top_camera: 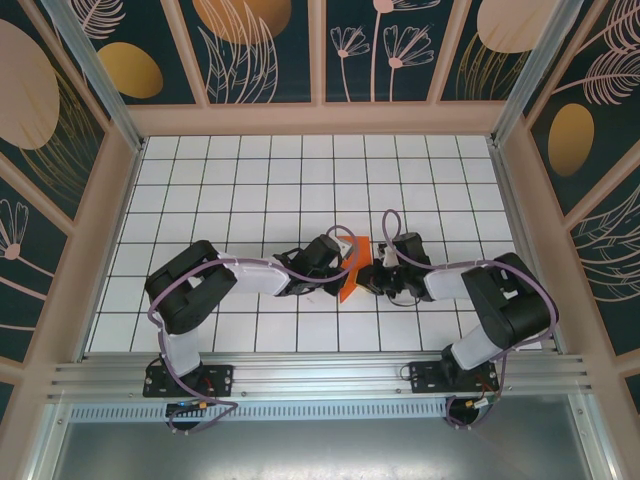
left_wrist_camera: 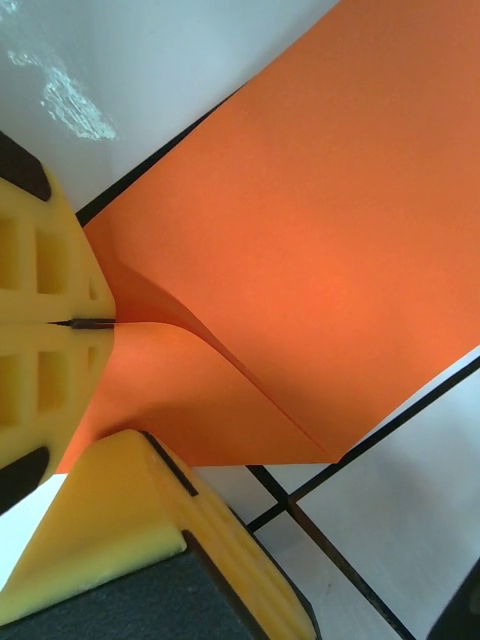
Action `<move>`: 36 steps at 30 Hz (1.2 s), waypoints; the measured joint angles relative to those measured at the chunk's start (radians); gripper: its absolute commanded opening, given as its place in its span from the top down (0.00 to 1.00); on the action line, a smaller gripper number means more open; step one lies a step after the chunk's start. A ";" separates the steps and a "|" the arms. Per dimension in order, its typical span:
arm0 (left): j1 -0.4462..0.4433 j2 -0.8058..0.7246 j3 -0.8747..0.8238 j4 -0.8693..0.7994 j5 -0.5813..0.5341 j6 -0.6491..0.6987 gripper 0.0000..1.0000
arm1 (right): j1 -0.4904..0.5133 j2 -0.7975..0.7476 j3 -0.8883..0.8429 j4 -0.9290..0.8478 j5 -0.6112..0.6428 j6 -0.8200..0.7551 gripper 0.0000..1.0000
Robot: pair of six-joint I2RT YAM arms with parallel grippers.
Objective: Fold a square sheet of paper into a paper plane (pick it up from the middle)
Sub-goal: Third fold the triangle at the center of the table.
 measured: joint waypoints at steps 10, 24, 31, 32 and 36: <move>0.000 0.000 -0.003 0.006 -0.002 0.000 0.97 | 0.008 -0.093 -0.032 0.002 0.002 0.026 0.87; 0.000 0.000 -0.003 0.006 -0.002 0.000 0.97 | 0.072 -0.100 -0.090 0.103 0.009 0.121 0.87; 0.000 0.000 -0.003 0.006 -0.002 0.000 0.97 | 0.082 -0.042 -0.086 0.110 0.025 0.122 0.88; 0.000 0.000 -0.003 0.006 -0.002 0.000 0.97 | 0.084 -0.042 -0.083 0.106 0.027 0.121 0.88; 0.000 0.001 -0.003 0.006 -0.002 -0.001 0.97 | 0.085 -0.043 -0.080 0.098 0.029 0.121 0.88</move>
